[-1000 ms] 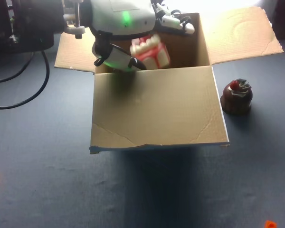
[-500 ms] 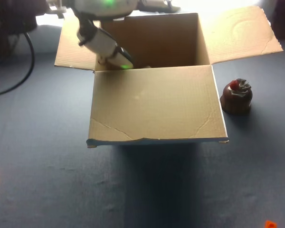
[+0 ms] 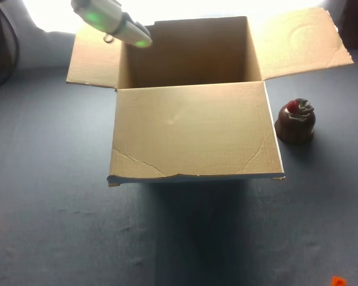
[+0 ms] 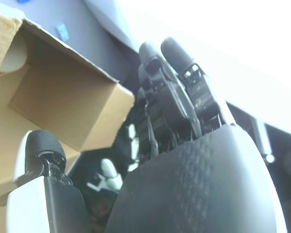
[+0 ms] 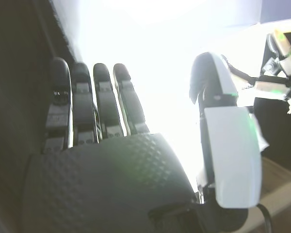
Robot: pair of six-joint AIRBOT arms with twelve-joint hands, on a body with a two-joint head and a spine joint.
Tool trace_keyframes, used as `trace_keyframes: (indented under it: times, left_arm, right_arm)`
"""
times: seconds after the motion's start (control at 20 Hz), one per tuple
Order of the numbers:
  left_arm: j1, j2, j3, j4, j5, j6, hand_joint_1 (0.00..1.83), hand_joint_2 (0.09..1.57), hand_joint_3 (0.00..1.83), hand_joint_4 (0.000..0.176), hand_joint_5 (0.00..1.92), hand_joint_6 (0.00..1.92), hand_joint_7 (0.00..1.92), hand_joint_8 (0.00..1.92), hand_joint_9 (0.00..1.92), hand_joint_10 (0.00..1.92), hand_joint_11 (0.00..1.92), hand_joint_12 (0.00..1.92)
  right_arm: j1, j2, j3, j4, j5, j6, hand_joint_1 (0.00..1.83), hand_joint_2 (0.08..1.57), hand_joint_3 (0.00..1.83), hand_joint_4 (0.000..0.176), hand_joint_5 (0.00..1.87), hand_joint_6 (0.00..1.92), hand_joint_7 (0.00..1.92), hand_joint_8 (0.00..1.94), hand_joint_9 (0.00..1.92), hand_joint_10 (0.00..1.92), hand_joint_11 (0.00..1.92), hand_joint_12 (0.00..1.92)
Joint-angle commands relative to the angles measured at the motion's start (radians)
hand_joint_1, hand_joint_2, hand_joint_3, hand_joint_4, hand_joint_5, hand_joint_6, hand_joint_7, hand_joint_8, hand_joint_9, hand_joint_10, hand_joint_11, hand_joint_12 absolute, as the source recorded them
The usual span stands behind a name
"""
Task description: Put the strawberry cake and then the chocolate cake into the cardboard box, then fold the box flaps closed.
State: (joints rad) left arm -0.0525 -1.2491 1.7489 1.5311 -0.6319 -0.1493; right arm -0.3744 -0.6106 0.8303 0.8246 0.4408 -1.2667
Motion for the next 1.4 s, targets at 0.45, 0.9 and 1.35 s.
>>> trace_keyframes:
  times: [0.45, 0.9, 1.35]
  left_arm:
    - [-0.049, 0.176, -0.115, 0.221, 0.174, -0.477, 0.52, 1.01, 0.0, 0.0, 0.36, 0.0, 0.59, 0.0, 0.72, 0.0, 0.28, 1.18]
    - [-0.052, 0.308, -0.209, 0.554, 0.265, -0.874, 0.6, 1.02, 0.0, 0.01, 0.37, 0.01, 0.56, 0.0, 0.72, 0.0, 0.24, 1.2]
    - [-0.05, 0.389, -0.29, 0.747, 0.224, -1.019, 0.51, 1.01, 0.0, 0.015, 0.37, 0.01, 0.55, 0.0, 0.65, 0.0, 0.23, 1.05]
  right_arm:
    - [-0.133, -0.145, 0.156, -0.323, 0.143, 0.343, 0.98, 1.04, 0.0, 0.0, 0.08, 0.0, 0.16, 0.0, 0.17, 0.0, 0.0, 0.52]
    - [-0.122, -0.316, 0.286, -0.412, 0.199, 0.426, 0.88, 1.06, 0.0, 0.0, 0.06, 0.0, 0.14, 0.0, 0.17, 0.0, 0.0, 0.58]
    - [-0.106, -0.465, 0.434, -0.394, 0.189, 0.417, 0.96, 1.02, 0.0, 0.0, 0.08, 0.01, 0.17, 0.01, 0.19, 0.01, 0.0, 0.47]
